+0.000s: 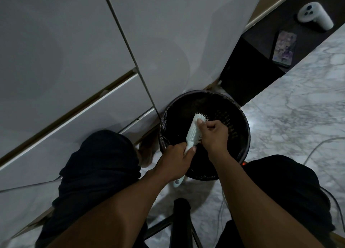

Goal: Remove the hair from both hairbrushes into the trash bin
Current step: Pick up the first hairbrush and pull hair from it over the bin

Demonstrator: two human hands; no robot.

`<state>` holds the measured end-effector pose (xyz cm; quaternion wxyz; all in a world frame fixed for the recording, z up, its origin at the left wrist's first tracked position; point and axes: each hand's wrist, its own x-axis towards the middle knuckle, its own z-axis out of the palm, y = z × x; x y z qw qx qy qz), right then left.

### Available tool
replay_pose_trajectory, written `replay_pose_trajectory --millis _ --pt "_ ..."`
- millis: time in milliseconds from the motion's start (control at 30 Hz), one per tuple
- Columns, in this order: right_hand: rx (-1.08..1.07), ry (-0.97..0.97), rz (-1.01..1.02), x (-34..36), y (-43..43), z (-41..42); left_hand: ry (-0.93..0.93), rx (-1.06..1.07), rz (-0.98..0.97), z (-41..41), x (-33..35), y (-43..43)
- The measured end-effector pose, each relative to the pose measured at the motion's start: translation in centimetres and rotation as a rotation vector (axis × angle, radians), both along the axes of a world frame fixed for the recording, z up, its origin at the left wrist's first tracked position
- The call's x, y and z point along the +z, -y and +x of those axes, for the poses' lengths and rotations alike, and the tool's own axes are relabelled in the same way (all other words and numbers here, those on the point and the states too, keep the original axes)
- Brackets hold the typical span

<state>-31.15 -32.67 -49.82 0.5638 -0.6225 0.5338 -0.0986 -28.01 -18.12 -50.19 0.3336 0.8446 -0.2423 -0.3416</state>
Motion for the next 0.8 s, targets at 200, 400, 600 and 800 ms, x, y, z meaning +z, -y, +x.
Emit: replay_pose_trajectory --millis 200,400,600,800 --pt "-0.082 -0.027 -0.022 0.0 0.0 0.1 0.013 -0.015 -0.003 0.0 0.3 0.1" --pt "0.046 0.053 0.042 0.8 -0.7 -0.1 0.013 0.016 0.023 0.2 0.0 -0.1" --pt "0.027 -0.033 -0.137 0.2 -0.1 -0.2 0.013 0.004 0.007 0.0 0.2 0.1" --pt "-0.069 -0.007 -0.052 0.1 -0.1 -0.2 0.008 0.01 0.012 0.0 0.0 0.1"
